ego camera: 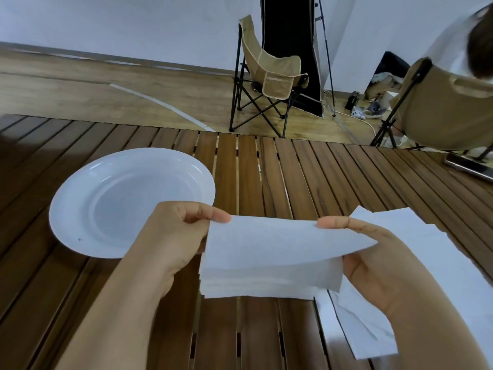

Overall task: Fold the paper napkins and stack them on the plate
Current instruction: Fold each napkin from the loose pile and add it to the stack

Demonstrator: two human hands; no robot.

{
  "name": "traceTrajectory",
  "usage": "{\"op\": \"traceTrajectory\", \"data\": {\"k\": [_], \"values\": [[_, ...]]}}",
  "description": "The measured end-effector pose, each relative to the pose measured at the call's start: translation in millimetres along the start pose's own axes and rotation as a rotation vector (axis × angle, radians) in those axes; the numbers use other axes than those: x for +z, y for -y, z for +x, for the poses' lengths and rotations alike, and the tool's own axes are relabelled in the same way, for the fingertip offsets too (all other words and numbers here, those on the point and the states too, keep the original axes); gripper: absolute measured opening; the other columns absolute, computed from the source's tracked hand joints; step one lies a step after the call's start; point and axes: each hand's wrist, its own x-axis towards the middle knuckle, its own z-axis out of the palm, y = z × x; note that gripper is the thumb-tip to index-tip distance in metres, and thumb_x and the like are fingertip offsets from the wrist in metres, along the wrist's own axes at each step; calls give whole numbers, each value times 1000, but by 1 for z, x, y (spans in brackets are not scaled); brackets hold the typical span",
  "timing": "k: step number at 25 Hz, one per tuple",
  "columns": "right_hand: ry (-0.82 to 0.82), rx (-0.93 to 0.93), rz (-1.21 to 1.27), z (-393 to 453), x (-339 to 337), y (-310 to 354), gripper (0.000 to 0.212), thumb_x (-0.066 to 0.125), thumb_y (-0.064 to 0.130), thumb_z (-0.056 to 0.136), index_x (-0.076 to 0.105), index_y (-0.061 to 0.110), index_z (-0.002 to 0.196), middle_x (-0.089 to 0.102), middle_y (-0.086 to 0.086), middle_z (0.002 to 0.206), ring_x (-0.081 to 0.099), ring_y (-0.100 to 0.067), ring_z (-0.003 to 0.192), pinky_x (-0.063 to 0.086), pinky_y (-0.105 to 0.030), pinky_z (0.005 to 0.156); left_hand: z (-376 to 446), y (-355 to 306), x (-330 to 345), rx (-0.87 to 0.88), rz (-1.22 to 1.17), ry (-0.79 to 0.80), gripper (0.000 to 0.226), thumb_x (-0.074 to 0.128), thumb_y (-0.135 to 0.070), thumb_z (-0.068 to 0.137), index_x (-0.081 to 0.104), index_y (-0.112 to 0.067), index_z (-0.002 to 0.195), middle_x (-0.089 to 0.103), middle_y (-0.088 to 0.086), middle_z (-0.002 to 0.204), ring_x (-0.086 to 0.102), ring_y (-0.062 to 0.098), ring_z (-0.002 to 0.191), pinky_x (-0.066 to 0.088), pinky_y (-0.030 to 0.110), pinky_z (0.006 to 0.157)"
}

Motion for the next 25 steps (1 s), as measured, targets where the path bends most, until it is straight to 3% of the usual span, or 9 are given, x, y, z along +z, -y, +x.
{"op": "traceTrajectory", "data": {"k": [3,6,9,12,17,21,25], "values": [[-94,114,99,7,3,-5,15,59,-1,86,71,-7,94,70,-21,102,64,-31,88,57,-34,75,4,4,2,-41,-4,-42,26,54,-10,94,74,-26,88,66,-3,102,63,15,90,52,20,71],[-120,138,88,12,2,-11,21,55,7,92,66,-6,103,66,-22,113,62,-32,93,53,-43,80,9,7,5,-106,-25,4,14,61,-24,91,71,-21,100,61,1,113,63,19,95,57,27,76],[-114,95,-122,11,5,-12,19,66,22,86,72,11,100,66,-8,104,62,-28,94,52,-41,76,7,9,8,-77,40,48,12,69,-18,86,72,-19,97,61,0,108,63,15,88,59,24,71],[-92,-5,-322,12,8,-18,23,71,9,79,72,22,98,70,-4,99,64,-27,98,52,-41,86,6,10,7,-59,97,-4,18,70,-4,83,74,-19,90,61,0,99,61,12,86,59,26,71],[-267,-101,-494,12,13,-23,15,73,10,77,68,22,85,68,-5,81,59,-20,74,44,-29,61,7,14,7,-96,161,-8,13,74,-6,79,74,-18,80,64,0,91,62,15,86,60,34,72],[-298,-232,-623,16,16,-26,13,69,9,81,73,20,76,69,4,75,60,-9,72,41,-23,58,10,19,7,-109,276,14,8,72,-17,82,72,-22,76,68,0,88,65,19,88,56,41,84],[-256,-281,-766,18,18,-27,15,65,6,86,75,17,92,68,2,91,60,-8,79,38,-10,58,10,19,8,-116,351,20,5,69,-20,84,70,-25,83,67,-2,93,64,18,89,54,40,88]]}}
